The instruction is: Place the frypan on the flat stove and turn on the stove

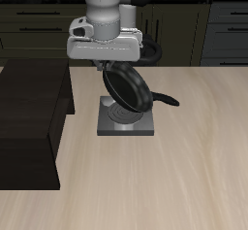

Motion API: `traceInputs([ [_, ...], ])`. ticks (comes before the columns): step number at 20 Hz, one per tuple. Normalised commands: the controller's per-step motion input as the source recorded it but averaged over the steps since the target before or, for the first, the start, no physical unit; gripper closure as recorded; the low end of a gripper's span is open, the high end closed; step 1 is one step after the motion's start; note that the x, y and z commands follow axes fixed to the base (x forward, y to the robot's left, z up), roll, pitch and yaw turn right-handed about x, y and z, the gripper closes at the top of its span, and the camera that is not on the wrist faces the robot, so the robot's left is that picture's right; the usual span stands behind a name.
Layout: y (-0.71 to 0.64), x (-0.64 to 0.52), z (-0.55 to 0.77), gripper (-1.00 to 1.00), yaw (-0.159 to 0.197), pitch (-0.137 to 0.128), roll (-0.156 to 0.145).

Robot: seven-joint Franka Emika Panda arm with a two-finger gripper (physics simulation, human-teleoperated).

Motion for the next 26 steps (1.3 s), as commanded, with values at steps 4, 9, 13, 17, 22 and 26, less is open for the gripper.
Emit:
traceInputs([
  [4,-0.10,-0.20,0.02,1.00,-0.003,0.004,0.008],
  [9,-0.04,-0.16,-0.04,1.00,-0.004,0.007,0.015],
  [13,0.08,-0.14,-0.07,1.00,0.010,0.001,0.029],
  [17,0.11,-0.16,-0.10,1.00,0.003,0.012,0.053],
  [22,0.05,-0.06,-0.06,1.00,0.010,-0.003,0.019],
  [26,-0.04,-0.02,-0.11,1.00,-0.014,0.016,-0.001],
])
